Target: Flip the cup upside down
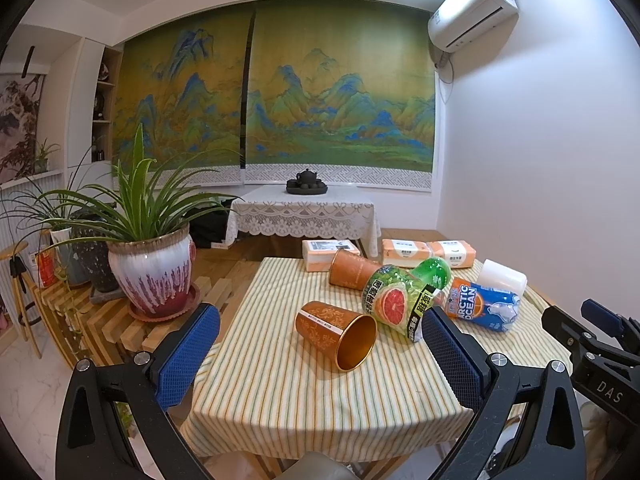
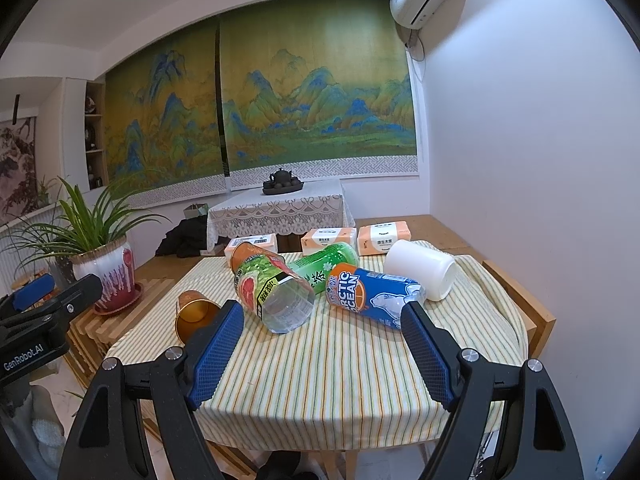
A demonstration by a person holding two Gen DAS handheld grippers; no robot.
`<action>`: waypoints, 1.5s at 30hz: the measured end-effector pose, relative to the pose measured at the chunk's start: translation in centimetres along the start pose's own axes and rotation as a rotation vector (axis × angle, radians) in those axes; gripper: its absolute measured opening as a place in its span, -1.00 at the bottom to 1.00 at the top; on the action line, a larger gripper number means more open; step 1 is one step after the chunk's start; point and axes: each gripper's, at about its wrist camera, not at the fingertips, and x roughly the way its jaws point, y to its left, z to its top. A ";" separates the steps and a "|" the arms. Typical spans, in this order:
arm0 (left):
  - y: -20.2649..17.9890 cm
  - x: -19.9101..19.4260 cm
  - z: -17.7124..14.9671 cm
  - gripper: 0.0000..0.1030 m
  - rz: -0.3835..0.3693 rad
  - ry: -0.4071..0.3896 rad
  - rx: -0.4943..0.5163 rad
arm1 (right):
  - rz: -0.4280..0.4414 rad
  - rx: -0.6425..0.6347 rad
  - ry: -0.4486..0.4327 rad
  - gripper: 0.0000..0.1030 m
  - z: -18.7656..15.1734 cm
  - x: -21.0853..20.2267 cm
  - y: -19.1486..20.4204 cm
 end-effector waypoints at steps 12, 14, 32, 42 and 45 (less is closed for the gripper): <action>-0.2 0.8 -0.2 0.99 -0.009 0.008 0.002 | 0.001 0.002 0.014 0.51 -0.1 0.5 -0.1; -0.2 1.0 -0.2 0.99 -0.011 0.013 0.003 | 0.010 -0.002 0.032 0.50 0.0 1.0 -0.1; 1.3 3.7 -0.4 0.99 -0.002 0.050 0.003 | 0.102 0.100 0.278 0.50 5.6 12.0 -1.6; 3.9 5.7 -0.5 0.99 0.024 0.073 -0.018 | 0.120 0.228 0.487 0.50 9.2 21.4 -2.8; 4.9 6.3 -0.7 0.99 0.034 0.079 -0.037 | 0.109 0.275 0.594 0.45 10.0 25.0 -3.5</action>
